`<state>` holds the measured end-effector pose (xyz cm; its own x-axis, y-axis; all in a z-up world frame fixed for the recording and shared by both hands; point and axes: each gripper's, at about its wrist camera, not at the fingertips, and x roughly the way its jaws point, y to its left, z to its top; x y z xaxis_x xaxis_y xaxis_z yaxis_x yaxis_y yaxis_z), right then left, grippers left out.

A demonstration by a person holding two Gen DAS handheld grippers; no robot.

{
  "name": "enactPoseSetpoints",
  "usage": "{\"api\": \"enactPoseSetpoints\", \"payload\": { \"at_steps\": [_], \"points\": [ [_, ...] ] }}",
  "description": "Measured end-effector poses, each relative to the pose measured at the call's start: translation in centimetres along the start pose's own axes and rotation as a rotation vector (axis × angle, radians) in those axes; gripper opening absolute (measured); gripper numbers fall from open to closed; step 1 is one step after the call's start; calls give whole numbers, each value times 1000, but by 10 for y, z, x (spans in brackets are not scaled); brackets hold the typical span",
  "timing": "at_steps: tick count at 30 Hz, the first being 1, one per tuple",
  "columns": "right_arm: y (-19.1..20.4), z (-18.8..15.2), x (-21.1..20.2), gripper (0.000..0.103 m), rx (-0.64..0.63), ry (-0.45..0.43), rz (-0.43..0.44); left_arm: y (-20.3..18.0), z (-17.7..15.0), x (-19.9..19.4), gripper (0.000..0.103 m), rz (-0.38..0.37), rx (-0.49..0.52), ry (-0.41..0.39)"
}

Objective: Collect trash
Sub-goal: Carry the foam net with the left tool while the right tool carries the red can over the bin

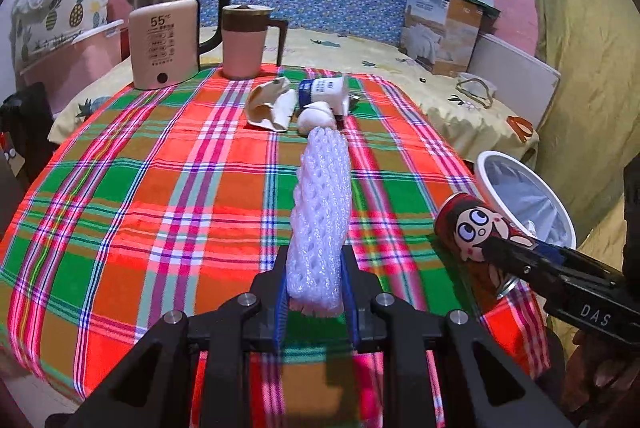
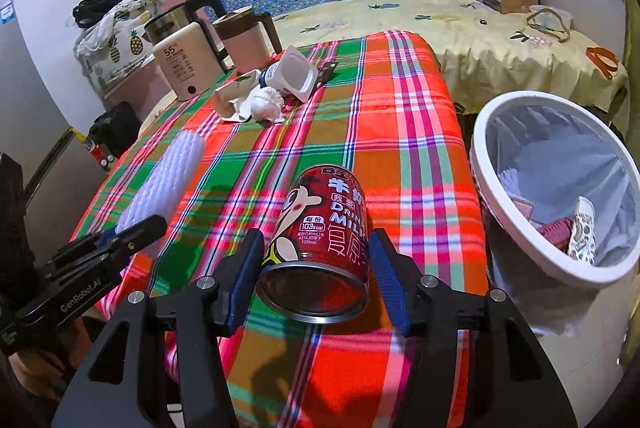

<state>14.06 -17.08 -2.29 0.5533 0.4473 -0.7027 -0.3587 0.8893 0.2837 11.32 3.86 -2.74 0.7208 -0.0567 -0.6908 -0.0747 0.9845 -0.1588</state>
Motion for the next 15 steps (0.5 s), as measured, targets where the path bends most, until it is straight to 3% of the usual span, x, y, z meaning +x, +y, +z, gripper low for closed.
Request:
{"api": "enactPoseSetpoints", "payload": {
  "at_steps": [15],
  "points": [
    [-13,-12,-4,56,17,-6,-17,-24,-3,-3,23,-8,53,9]
  ]
}}
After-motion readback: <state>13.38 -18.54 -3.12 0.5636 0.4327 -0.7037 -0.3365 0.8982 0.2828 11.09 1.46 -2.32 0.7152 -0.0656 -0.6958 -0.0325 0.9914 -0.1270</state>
